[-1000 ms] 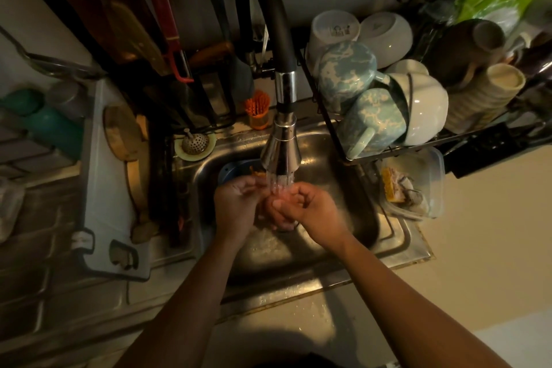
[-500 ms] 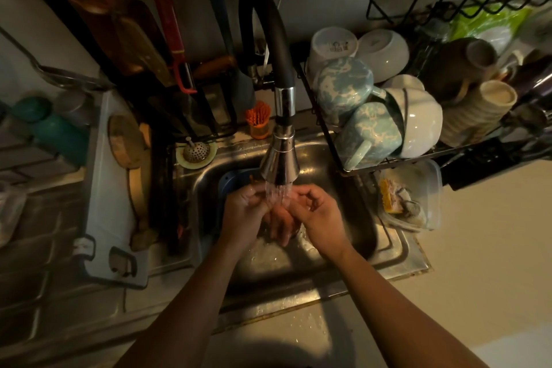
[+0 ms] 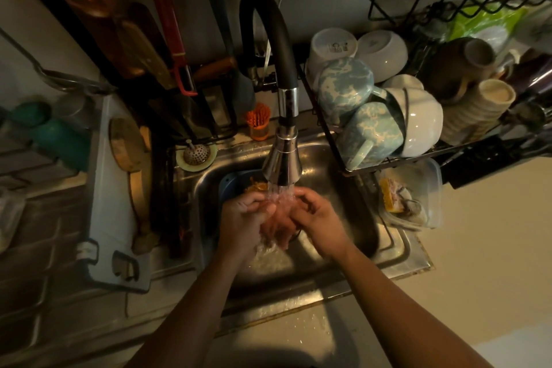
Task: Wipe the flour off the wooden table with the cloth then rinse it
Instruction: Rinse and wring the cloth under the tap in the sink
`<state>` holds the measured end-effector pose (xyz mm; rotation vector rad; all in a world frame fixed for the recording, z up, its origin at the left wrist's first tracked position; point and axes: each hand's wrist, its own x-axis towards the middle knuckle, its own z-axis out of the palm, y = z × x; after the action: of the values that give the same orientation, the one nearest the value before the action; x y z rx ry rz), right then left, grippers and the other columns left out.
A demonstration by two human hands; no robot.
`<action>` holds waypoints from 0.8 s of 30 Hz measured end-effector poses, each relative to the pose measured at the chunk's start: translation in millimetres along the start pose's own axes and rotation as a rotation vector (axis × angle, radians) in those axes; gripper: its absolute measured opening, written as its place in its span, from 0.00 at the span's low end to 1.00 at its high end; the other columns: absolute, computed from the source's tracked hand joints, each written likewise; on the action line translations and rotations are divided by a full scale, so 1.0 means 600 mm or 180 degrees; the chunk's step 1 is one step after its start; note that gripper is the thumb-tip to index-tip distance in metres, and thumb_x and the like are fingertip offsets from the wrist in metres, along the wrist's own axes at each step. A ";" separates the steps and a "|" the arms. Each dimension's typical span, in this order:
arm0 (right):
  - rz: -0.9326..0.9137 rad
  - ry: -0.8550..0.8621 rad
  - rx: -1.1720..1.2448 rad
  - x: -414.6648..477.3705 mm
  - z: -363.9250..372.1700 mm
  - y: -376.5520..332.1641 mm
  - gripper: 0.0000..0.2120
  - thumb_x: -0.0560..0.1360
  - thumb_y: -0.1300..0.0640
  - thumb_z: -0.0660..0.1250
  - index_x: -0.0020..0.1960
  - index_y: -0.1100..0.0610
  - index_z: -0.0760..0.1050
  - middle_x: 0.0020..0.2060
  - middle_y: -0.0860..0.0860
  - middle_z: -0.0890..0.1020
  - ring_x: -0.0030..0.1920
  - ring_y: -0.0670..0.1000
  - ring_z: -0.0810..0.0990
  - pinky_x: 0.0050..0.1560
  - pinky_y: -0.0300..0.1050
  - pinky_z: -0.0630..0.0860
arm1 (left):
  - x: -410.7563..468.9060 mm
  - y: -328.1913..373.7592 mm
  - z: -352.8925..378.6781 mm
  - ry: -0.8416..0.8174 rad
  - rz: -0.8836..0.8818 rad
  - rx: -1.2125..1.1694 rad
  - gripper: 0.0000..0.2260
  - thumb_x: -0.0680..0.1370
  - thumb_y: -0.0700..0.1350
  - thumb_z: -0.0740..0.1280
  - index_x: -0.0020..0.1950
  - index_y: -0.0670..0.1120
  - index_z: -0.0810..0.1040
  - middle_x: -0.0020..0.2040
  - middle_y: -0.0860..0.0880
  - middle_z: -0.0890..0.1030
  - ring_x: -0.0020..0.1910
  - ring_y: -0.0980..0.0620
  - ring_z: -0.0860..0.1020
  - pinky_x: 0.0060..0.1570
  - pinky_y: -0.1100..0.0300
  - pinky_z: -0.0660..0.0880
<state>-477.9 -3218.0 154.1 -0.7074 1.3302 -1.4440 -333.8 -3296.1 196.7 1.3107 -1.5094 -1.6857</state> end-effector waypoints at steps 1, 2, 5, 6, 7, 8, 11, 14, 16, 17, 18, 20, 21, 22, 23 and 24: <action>0.0110 -0.0210 0.0099 -0.003 -0.002 0.003 0.12 0.77 0.61 0.69 0.60 0.54 0.80 0.53 0.60 0.84 0.53 0.61 0.83 0.57 0.59 0.80 | 0.006 0.001 -0.001 0.0083 0.0004 -0.0005 0.12 0.77 0.33 0.68 0.46 0.50 0.84 0.43 0.48 0.86 0.43 0.52 0.84 0.40 0.60 0.80; 0.0162 -0.0278 0.0065 -0.003 -0.003 0.004 0.12 0.78 0.63 0.69 0.60 0.55 0.79 0.53 0.59 0.84 0.52 0.59 0.83 0.56 0.58 0.80 | 0.010 0.002 -0.002 0.0103 0.0017 0.0023 0.13 0.77 0.33 0.68 0.46 0.51 0.84 0.43 0.49 0.86 0.44 0.52 0.84 0.43 0.59 0.80; 0.0017 0.0171 -0.0227 0.001 -0.002 0.000 0.11 0.77 0.68 0.69 0.58 0.58 0.79 0.50 0.56 0.86 0.51 0.55 0.84 0.58 0.59 0.80 | 0.010 0.007 0.004 -0.0071 -0.0006 0.0016 0.11 0.77 0.33 0.68 0.51 0.48 0.83 0.43 0.47 0.86 0.41 0.51 0.85 0.40 0.59 0.79; -0.0022 0.0313 -0.0181 0.002 0.002 -0.004 0.11 0.77 0.69 0.69 0.57 0.58 0.79 0.50 0.55 0.86 0.51 0.54 0.85 0.58 0.58 0.80 | 0.008 0.010 0.006 -0.0118 -0.0016 -0.0005 0.10 0.77 0.33 0.68 0.53 0.46 0.83 0.43 0.47 0.86 0.41 0.50 0.85 0.39 0.58 0.79; -0.0048 0.0392 -0.0140 0.003 0.004 -0.006 0.12 0.77 0.69 0.68 0.57 0.58 0.79 0.49 0.54 0.86 0.51 0.54 0.85 0.58 0.57 0.80 | 0.009 0.011 0.008 -0.0105 -0.0024 -0.0030 0.10 0.77 0.34 0.68 0.54 0.45 0.82 0.43 0.47 0.86 0.41 0.50 0.85 0.38 0.59 0.79; -0.0076 0.0405 -0.0148 0.003 0.006 -0.006 0.12 0.77 0.69 0.69 0.57 0.57 0.80 0.49 0.55 0.86 0.51 0.55 0.85 0.58 0.57 0.80 | 0.011 0.013 0.010 -0.0045 -0.0018 -0.0070 0.09 0.77 0.33 0.68 0.54 0.44 0.82 0.43 0.46 0.86 0.39 0.49 0.85 0.35 0.59 0.79; -0.0116 0.0212 -0.0314 0.004 0.002 -0.013 0.10 0.76 0.66 0.71 0.55 0.55 0.81 0.50 0.56 0.86 0.52 0.58 0.85 0.57 0.55 0.81 | 0.022 0.019 0.012 0.0183 0.0045 -0.0058 0.08 0.76 0.32 0.68 0.52 0.42 0.82 0.41 0.43 0.86 0.35 0.47 0.84 0.30 0.57 0.78; -0.0201 0.0454 -0.0330 0.009 -0.002 -0.024 0.11 0.77 0.69 0.70 0.54 0.57 0.80 0.46 0.48 0.86 0.48 0.47 0.85 0.51 0.44 0.81 | 0.016 0.025 0.019 0.0005 0.0230 0.0062 0.06 0.75 0.36 0.72 0.50 0.45 0.83 0.41 0.46 0.86 0.39 0.48 0.85 0.35 0.56 0.80; -0.0247 0.0666 -0.0181 0.013 0.001 -0.026 0.10 0.78 0.68 0.69 0.56 0.57 0.80 0.45 0.48 0.86 0.48 0.47 0.84 0.52 0.46 0.80 | 0.005 0.028 0.026 -0.0160 0.0249 -0.0034 0.05 0.75 0.38 0.74 0.47 0.48 0.84 0.40 0.48 0.86 0.39 0.52 0.85 0.38 0.61 0.80; -0.0254 0.0696 -0.0124 0.013 0.005 -0.025 0.10 0.78 0.67 0.68 0.58 0.58 0.79 0.46 0.50 0.86 0.49 0.49 0.84 0.53 0.47 0.79 | 0.003 0.028 0.028 -0.0133 0.0222 -0.0134 0.05 0.74 0.39 0.74 0.46 0.49 0.84 0.40 0.47 0.86 0.39 0.52 0.85 0.38 0.62 0.80; -0.0234 0.0646 -0.0083 0.011 0.009 -0.023 0.11 0.79 0.66 0.68 0.61 0.59 0.78 0.48 0.50 0.85 0.50 0.49 0.84 0.53 0.47 0.79 | 0.005 0.026 0.029 -0.0018 0.0207 -0.0216 0.06 0.74 0.39 0.74 0.44 0.50 0.84 0.39 0.47 0.86 0.38 0.52 0.84 0.38 0.60 0.79; -0.0092 0.0351 -0.0024 0.001 0.016 -0.018 0.17 0.79 0.64 0.69 0.67 0.60 0.73 0.53 0.53 0.84 0.53 0.50 0.83 0.54 0.43 0.79 | 0.012 0.018 0.027 0.0240 0.0173 -0.0274 0.10 0.74 0.38 0.74 0.43 0.54 0.84 0.39 0.47 0.86 0.39 0.49 0.84 0.41 0.52 0.79; -0.0032 0.0206 -0.0082 -0.002 0.018 -0.013 0.22 0.77 0.64 0.71 0.69 0.60 0.71 0.56 0.55 0.83 0.55 0.49 0.83 0.55 0.43 0.79 | 0.014 0.018 0.025 0.0271 0.0131 -0.0313 0.12 0.74 0.37 0.73 0.45 0.56 0.84 0.41 0.47 0.86 0.42 0.47 0.84 0.44 0.48 0.80; -0.0017 0.0128 -0.0230 -0.005 0.018 -0.009 0.26 0.76 0.63 0.73 0.71 0.58 0.69 0.59 0.55 0.82 0.57 0.49 0.83 0.56 0.43 0.80 | 0.014 0.019 0.024 0.0239 0.0089 -0.0364 0.13 0.74 0.37 0.72 0.47 0.56 0.84 0.44 0.46 0.86 0.46 0.46 0.85 0.48 0.46 0.80; -0.0033 0.0123 -0.0380 -0.005 0.019 -0.007 0.29 0.74 0.63 0.75 0.72 0.57 0.68 0.60 0.55 0.81 0.58 0.50 0.83 0.58 0.46 0.80 | 0.013 0.019 0.023 0.0173 0.0053 -0.0413 0.13 0.74 0.36 0.72 0.49 0.56 0.83 0.46 0.46 0.86 0.48 0.46 0.85 0.51 0.45 0.80; -0.0056 0.0156 -0.0478 -0.004 0.017 -0.004 0.30 0.74 0.61 0.76 0.72 0.55 0.68 0.61 0.55 0.81 0.59 0.52 0.83 0.60 0.51 0.81 | 0.011 0.018 0.021 0.0109 0.0026 -0.0462 0.14 0.74 0.35 0.72 0.49 0.55 0.83 0.47 0.46 0.86 0.49 0.46 0.85 0.51 0.45 0.80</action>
<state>-468.5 -3219.7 159.4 -0.7872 1.4852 -1.3933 -349.8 -3298.9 203.7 1.2490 -1.3445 -1.7241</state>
